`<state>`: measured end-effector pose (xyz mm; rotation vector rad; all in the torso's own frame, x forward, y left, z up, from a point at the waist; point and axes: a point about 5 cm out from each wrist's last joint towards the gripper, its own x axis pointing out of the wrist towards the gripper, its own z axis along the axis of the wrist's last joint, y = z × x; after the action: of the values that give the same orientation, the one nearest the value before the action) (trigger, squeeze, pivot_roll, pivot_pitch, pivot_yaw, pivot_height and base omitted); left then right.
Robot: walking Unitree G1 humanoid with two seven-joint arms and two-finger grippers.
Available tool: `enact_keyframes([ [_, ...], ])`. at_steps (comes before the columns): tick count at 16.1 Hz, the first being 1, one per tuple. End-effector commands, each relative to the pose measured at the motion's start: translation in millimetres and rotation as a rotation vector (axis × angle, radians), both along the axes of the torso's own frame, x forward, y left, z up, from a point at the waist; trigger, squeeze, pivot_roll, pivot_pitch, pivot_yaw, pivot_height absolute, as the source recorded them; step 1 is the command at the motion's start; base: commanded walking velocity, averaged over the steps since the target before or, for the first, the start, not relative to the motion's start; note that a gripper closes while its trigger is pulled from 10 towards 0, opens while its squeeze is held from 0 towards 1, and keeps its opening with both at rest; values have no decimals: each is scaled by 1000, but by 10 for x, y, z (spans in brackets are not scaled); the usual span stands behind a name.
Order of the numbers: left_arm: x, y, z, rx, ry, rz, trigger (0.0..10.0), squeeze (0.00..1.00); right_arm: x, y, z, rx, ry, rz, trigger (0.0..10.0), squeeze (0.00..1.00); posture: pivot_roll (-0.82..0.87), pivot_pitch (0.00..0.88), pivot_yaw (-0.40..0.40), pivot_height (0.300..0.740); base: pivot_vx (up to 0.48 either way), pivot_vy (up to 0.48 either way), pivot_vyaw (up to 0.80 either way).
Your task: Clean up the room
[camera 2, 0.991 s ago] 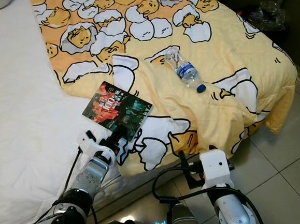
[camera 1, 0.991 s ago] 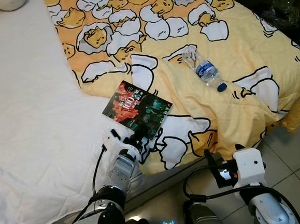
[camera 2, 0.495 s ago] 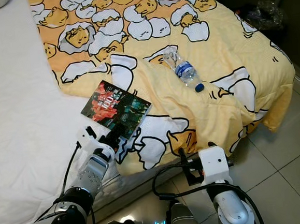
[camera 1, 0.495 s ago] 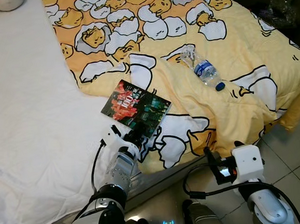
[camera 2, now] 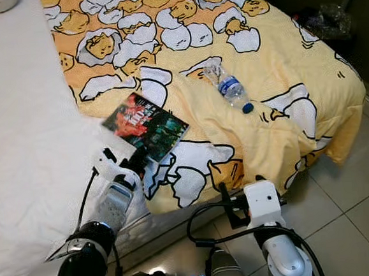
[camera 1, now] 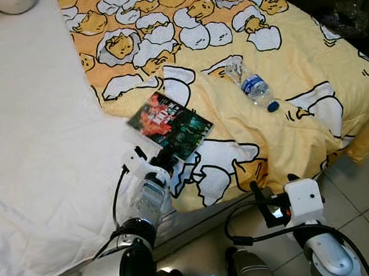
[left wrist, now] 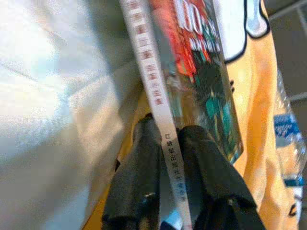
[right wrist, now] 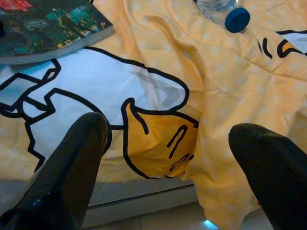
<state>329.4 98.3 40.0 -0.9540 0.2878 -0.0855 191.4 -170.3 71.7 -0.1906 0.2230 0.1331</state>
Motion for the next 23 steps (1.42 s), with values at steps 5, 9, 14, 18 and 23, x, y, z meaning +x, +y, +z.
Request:
enact_keyframes([
  [5,73,154,160,48,-115,-6,0,0,156,53,-55,30,-7,-16,10000,0,-237,108,111,740,0,0,0],
  [9,-89,719,259,462,-198,38,0,0,431,118,-29,119,-25,-35,10000,0,-191,40,127,740,0,0,0],
  [14,-559,1121,560,958,-276,70,0,0,792,63,51,255,-30,-82,10000,0,-115,0,132,740,0,0,139],
  [18,-857,820,479,1039,-219,-13,0,0,1027,132,73,235,-16,25,10000,0,-79,0,94,740,0,0,522],
  [23,-868,697,435,1044,-161,-12,0,0,1207,200,82,208,-8,87,10000,0,-75,0,36,740,0,0,435],
])
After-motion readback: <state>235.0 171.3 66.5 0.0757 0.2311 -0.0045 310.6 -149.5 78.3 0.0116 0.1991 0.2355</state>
